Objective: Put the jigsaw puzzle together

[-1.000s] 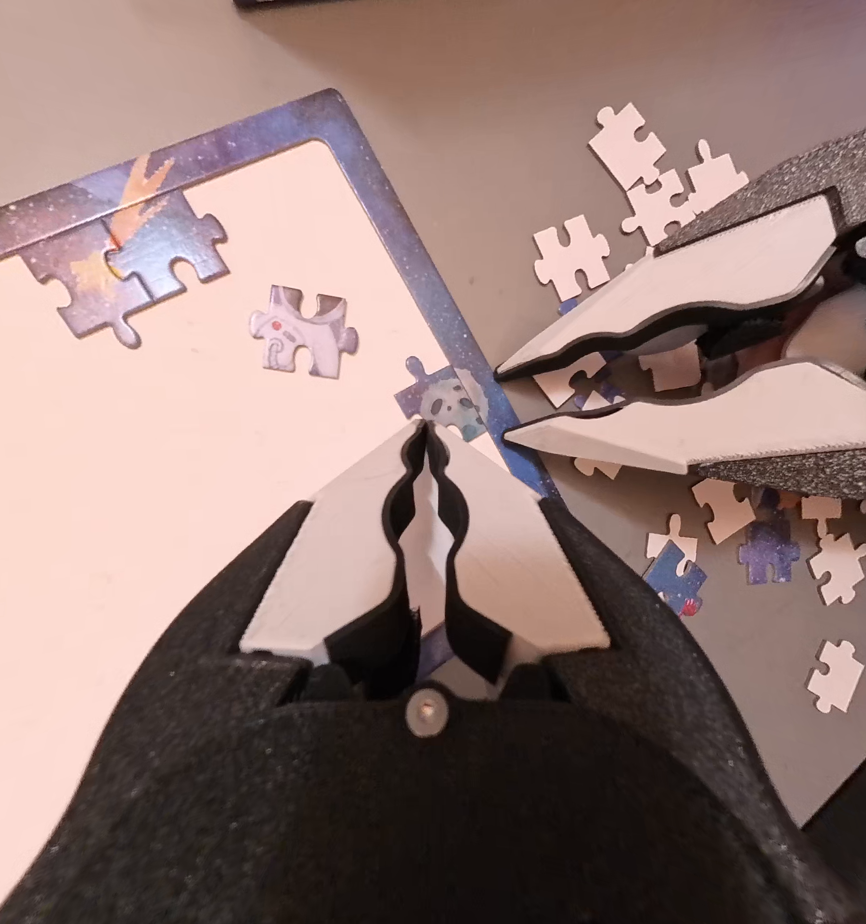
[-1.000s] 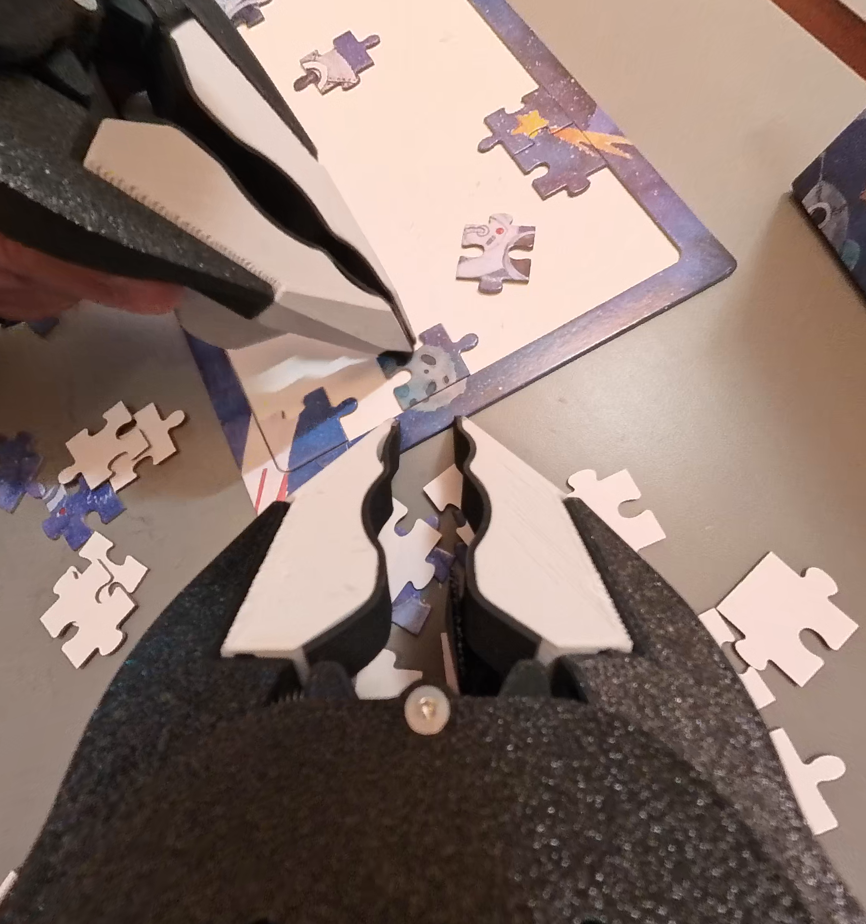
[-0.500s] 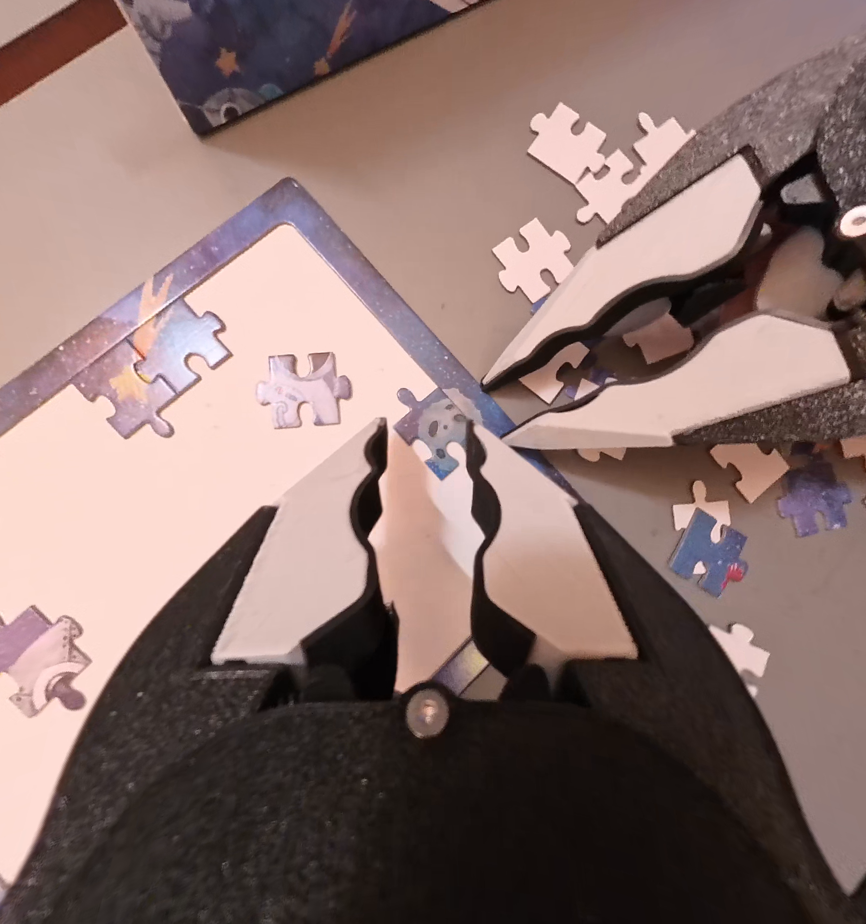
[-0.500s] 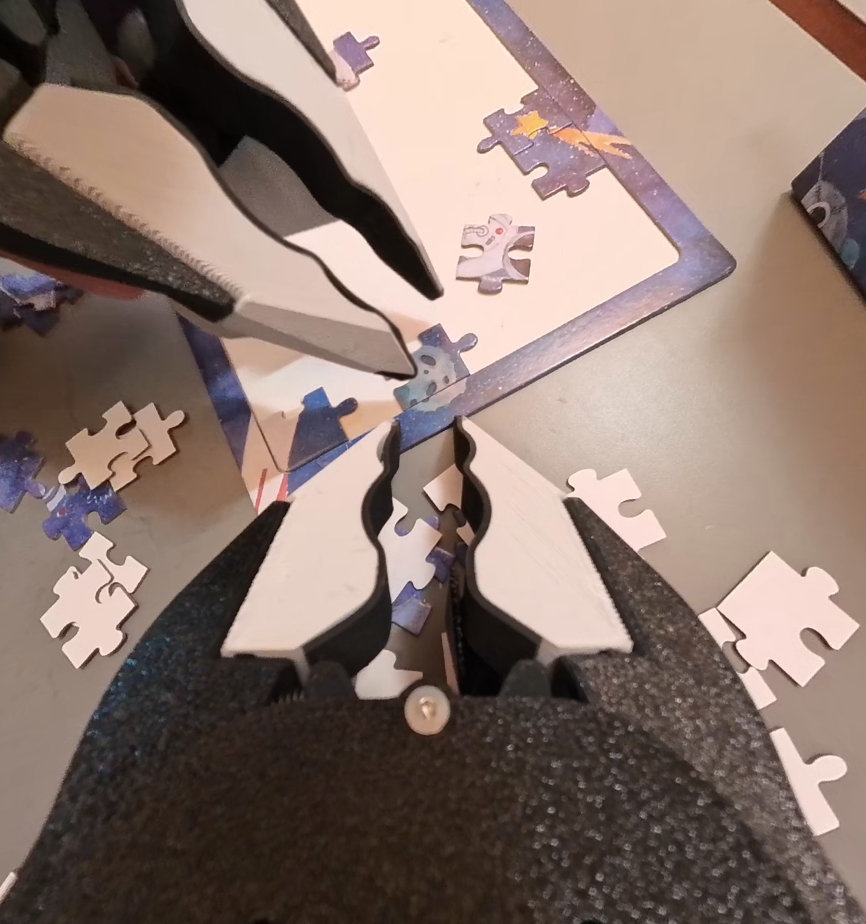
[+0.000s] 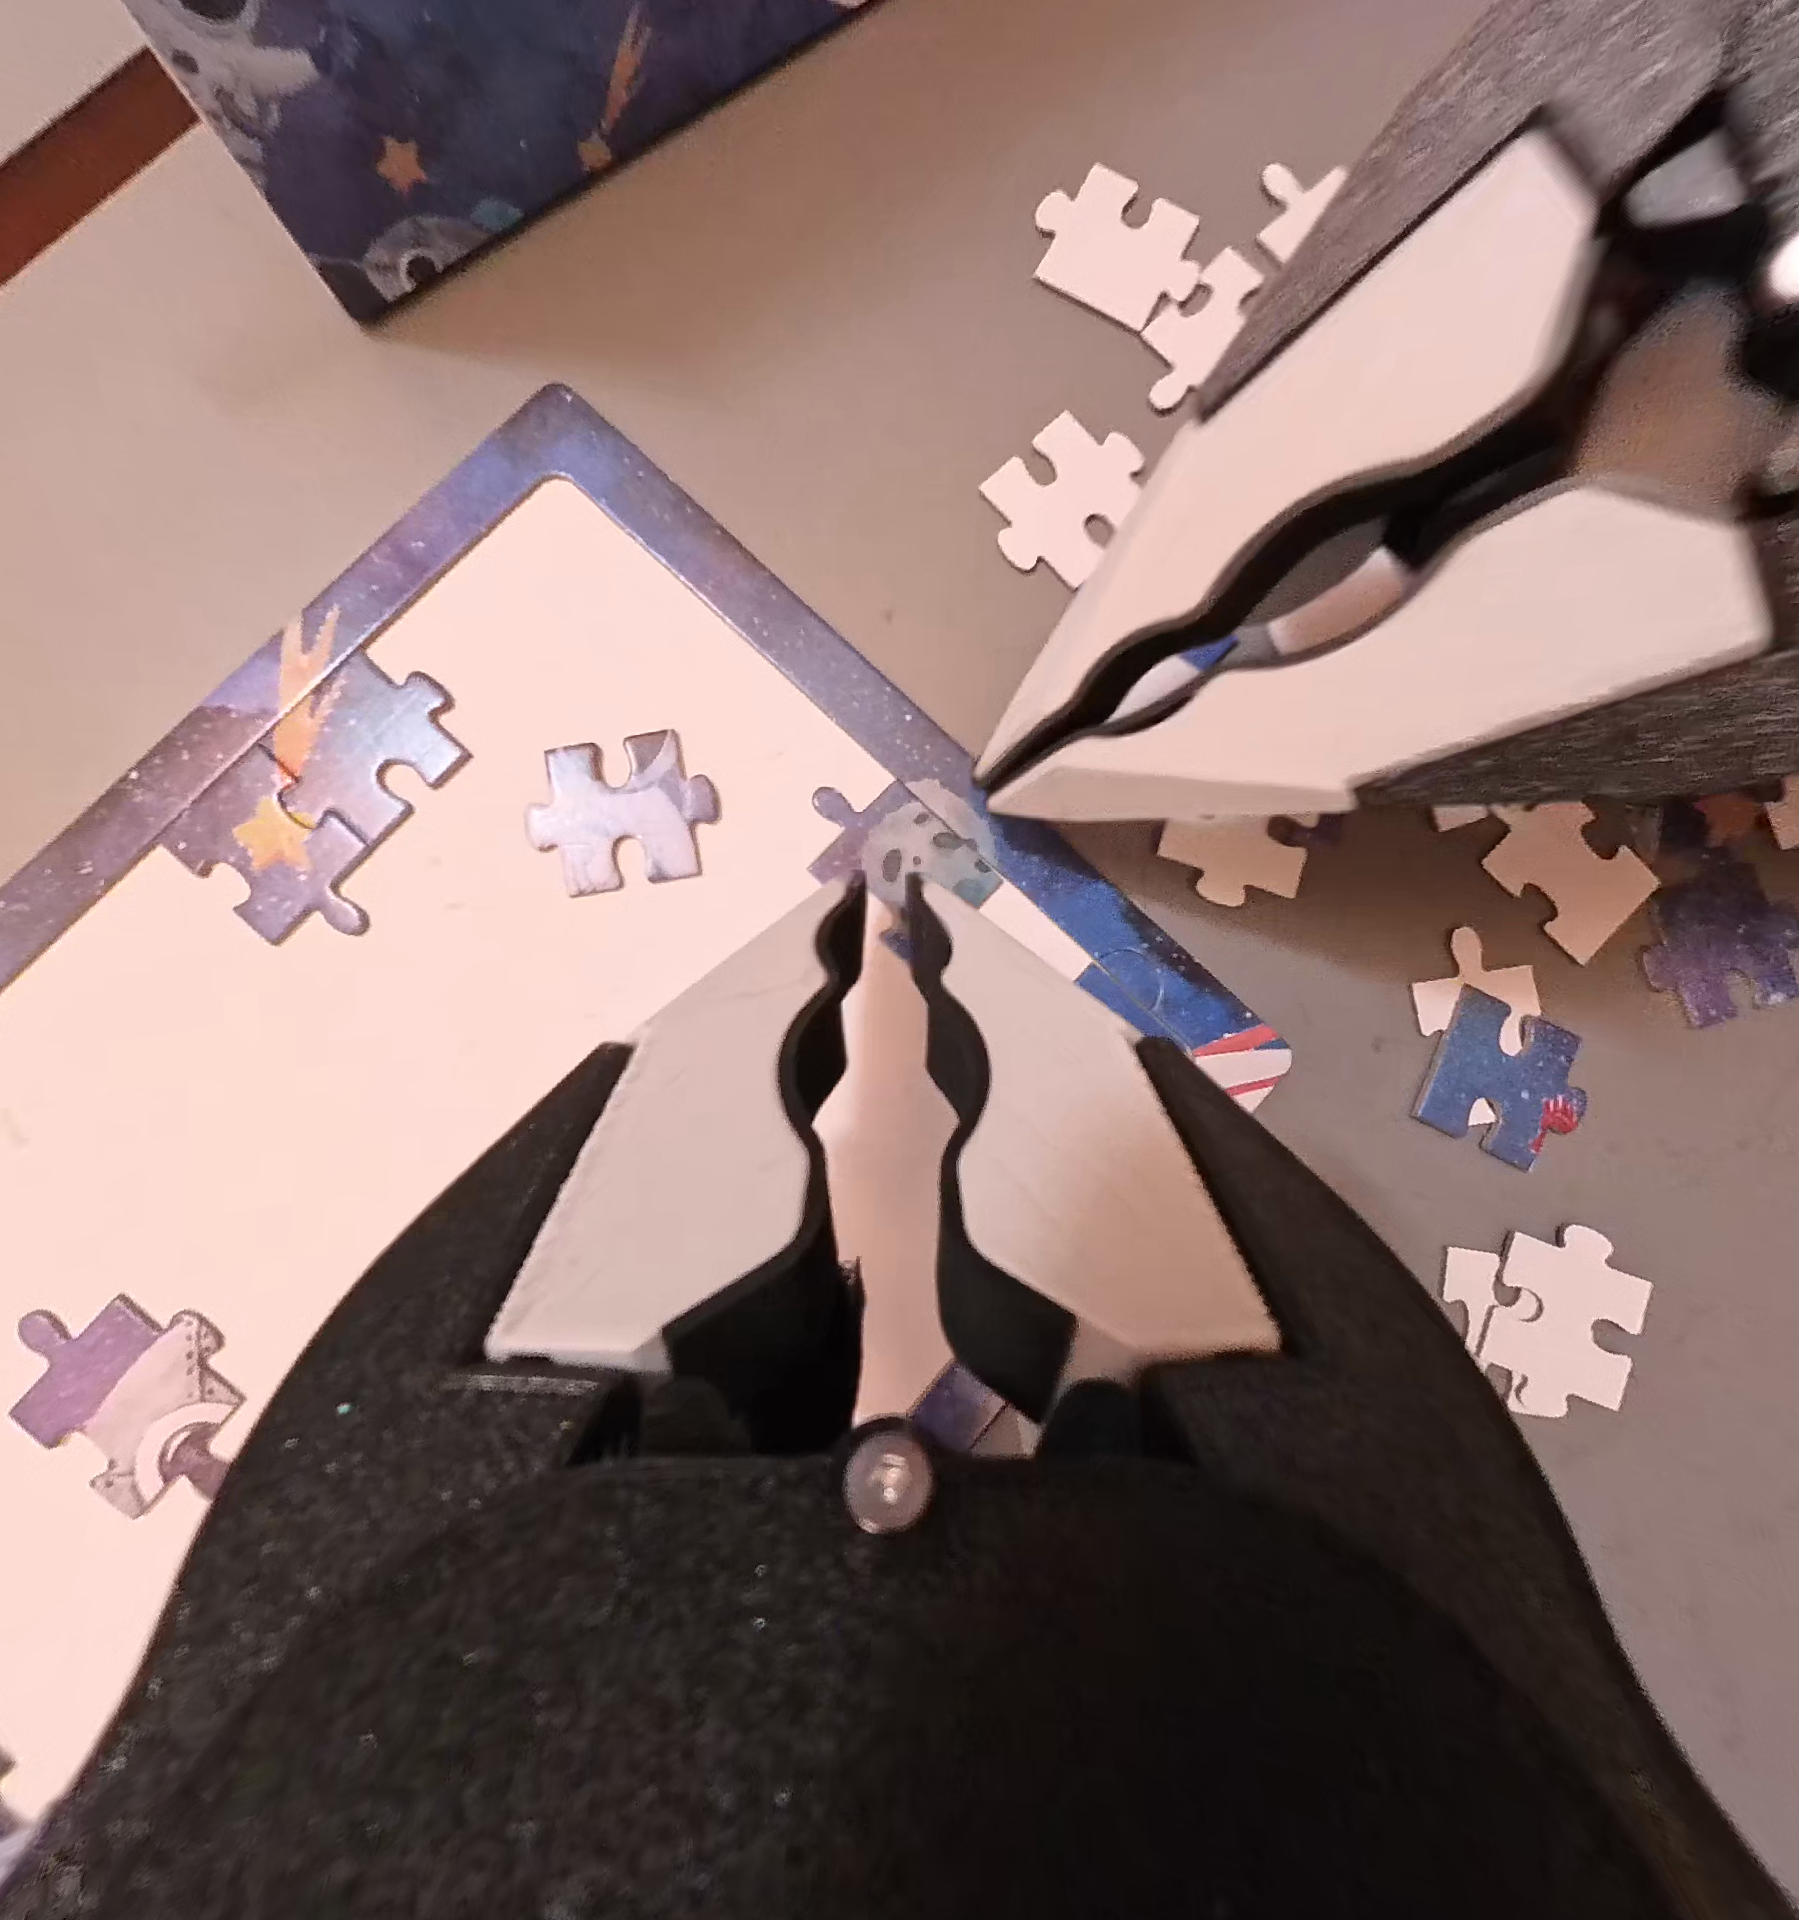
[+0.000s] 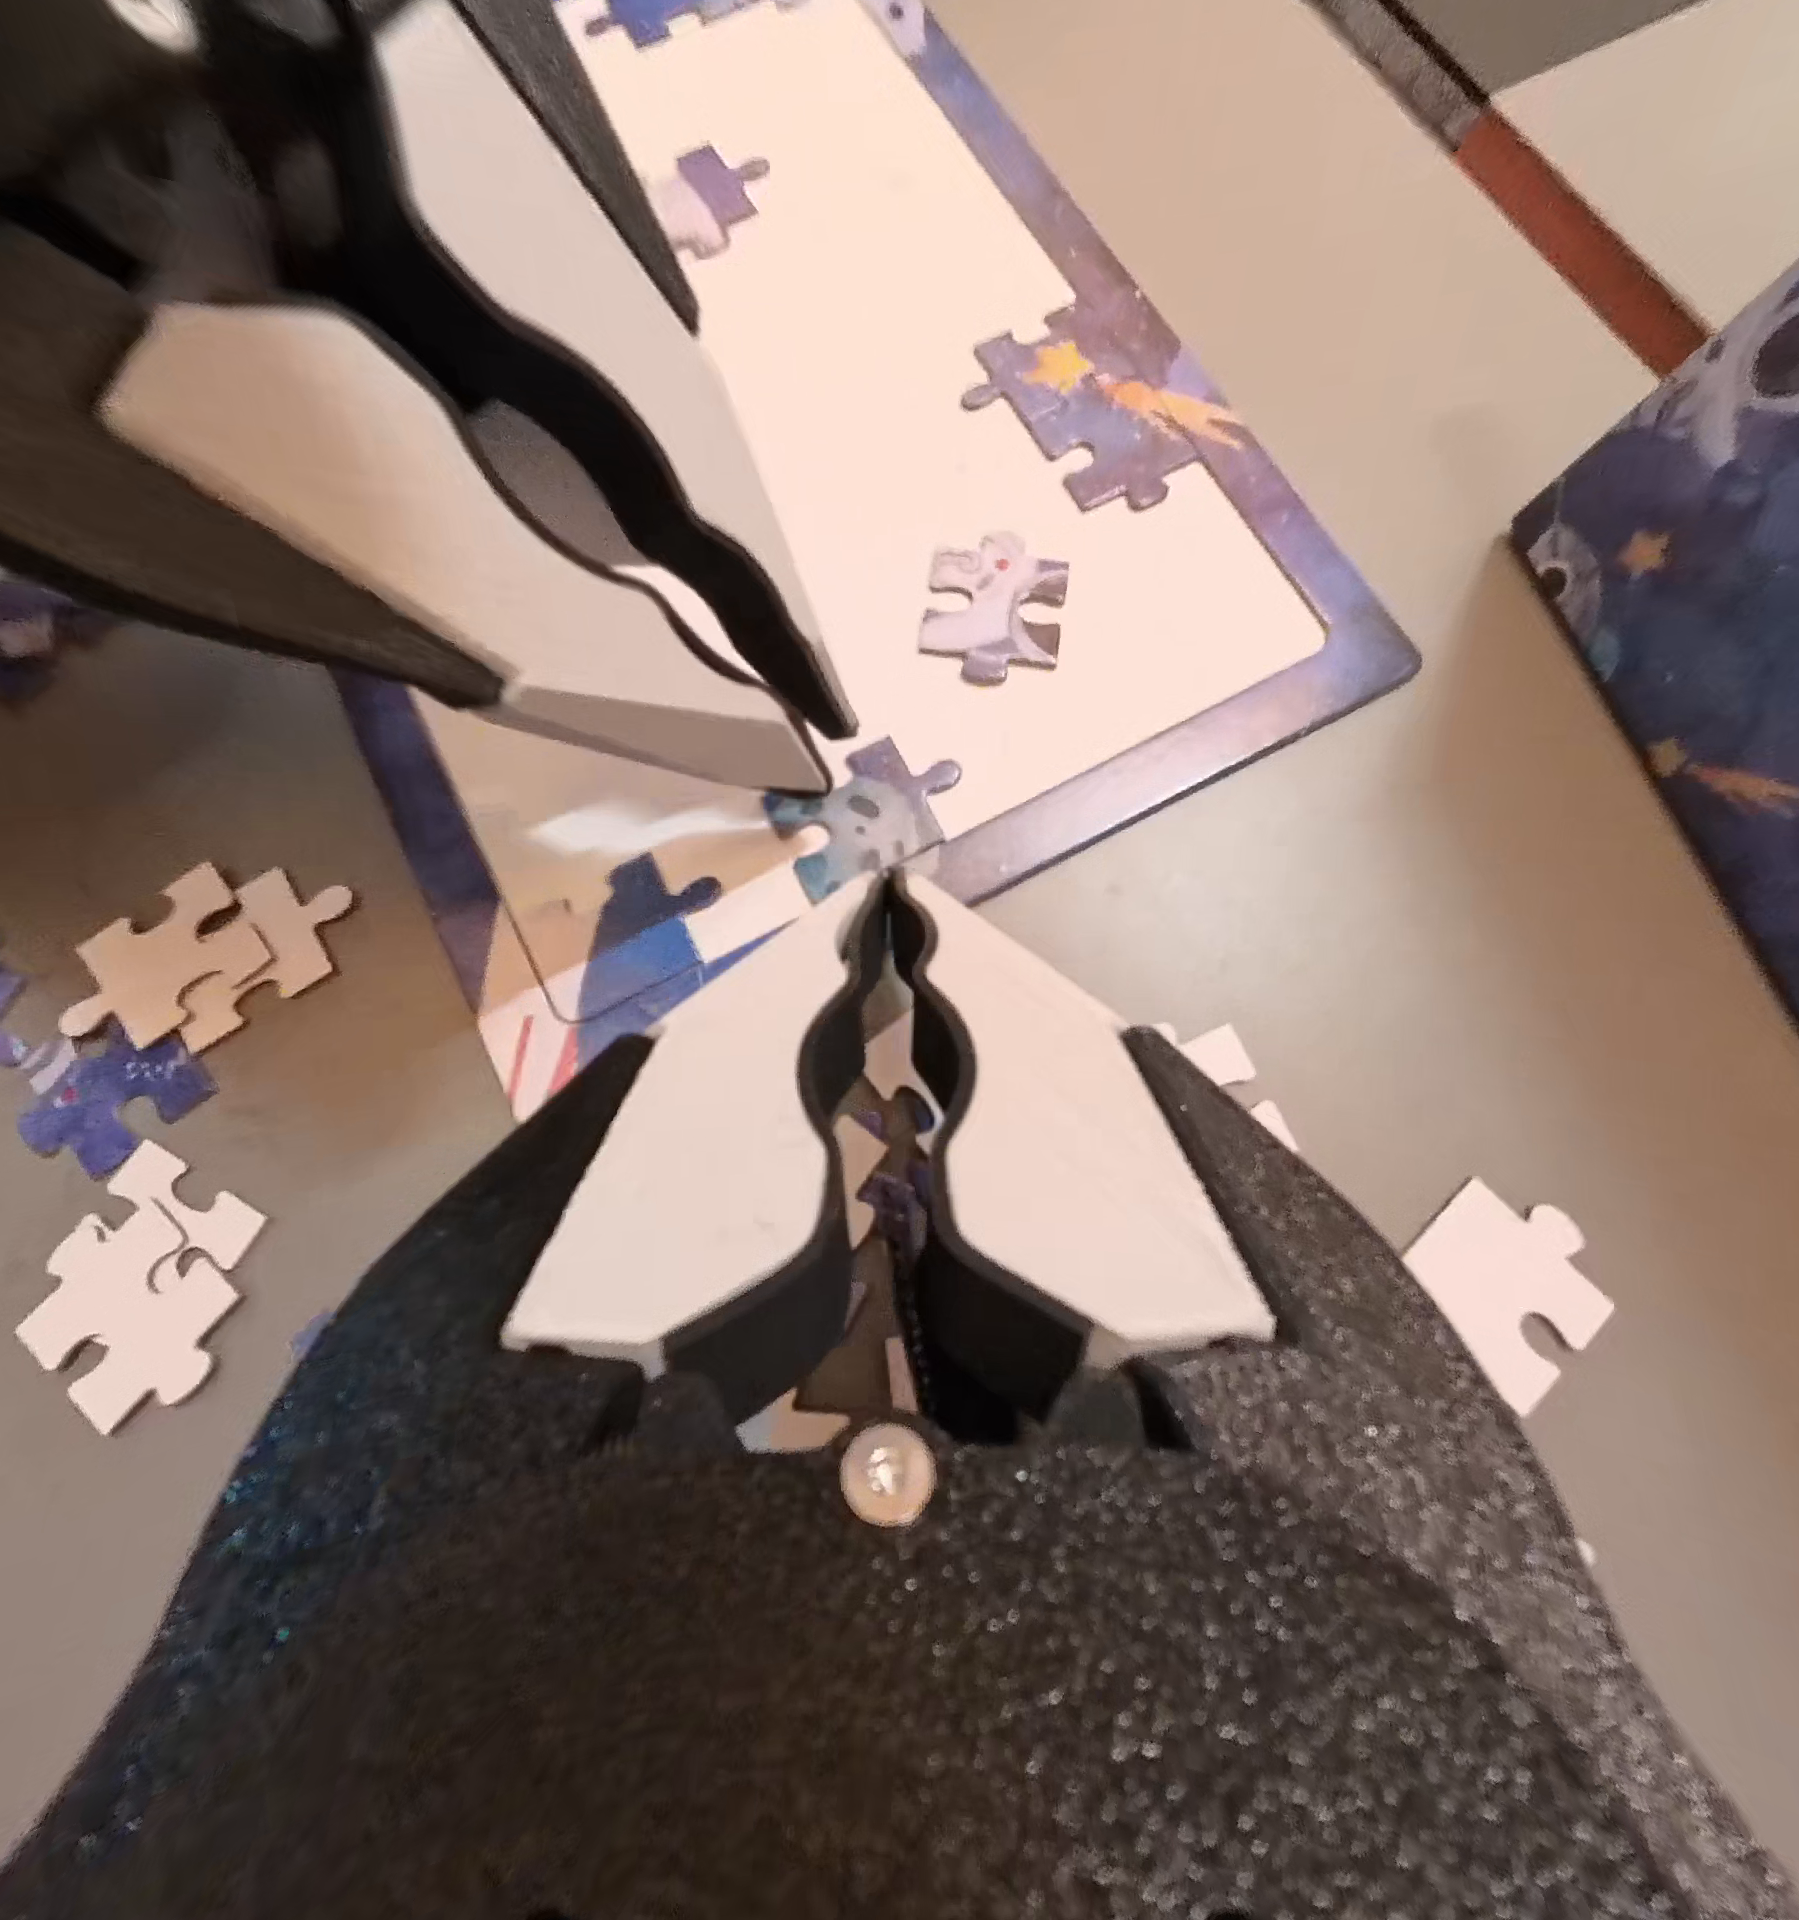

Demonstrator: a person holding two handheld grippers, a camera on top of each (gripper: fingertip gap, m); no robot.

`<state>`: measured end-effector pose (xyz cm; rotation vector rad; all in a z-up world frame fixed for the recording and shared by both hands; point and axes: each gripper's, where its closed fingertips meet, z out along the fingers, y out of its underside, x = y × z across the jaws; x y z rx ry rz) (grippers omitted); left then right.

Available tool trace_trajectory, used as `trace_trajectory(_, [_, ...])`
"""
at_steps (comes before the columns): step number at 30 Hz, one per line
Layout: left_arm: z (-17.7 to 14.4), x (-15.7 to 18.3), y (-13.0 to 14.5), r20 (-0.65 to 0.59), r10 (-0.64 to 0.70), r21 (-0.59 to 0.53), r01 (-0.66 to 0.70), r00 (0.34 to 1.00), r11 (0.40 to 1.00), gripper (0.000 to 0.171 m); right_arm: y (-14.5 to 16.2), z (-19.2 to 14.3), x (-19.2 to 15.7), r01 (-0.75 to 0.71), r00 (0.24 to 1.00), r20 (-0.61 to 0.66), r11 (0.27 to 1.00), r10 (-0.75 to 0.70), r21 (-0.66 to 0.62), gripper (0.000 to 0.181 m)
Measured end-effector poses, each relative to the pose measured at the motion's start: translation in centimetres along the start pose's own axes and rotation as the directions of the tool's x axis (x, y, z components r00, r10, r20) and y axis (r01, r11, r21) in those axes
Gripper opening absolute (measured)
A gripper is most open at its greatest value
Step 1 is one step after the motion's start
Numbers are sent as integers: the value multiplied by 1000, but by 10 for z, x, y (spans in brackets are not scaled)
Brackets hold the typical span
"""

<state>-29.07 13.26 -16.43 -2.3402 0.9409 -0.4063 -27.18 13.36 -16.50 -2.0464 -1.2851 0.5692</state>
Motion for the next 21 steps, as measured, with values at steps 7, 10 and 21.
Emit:
trace_trajectory(7, [13,9,1,-42,43,-17,-43,998,999,0,7,9,-1,29,1000,2,999,-29,-23,0])
trace_trajectory(10, [16,8,0,-44,49,-7,-49,998,999,0,7,9,-1,9,1000,18,1000,-9,-13,0])
trace_trajectory(21, [5,10,0,-114,42,48,-36,993,998,0,7,9,-1,-13,999,32,1000,13,-3,0])
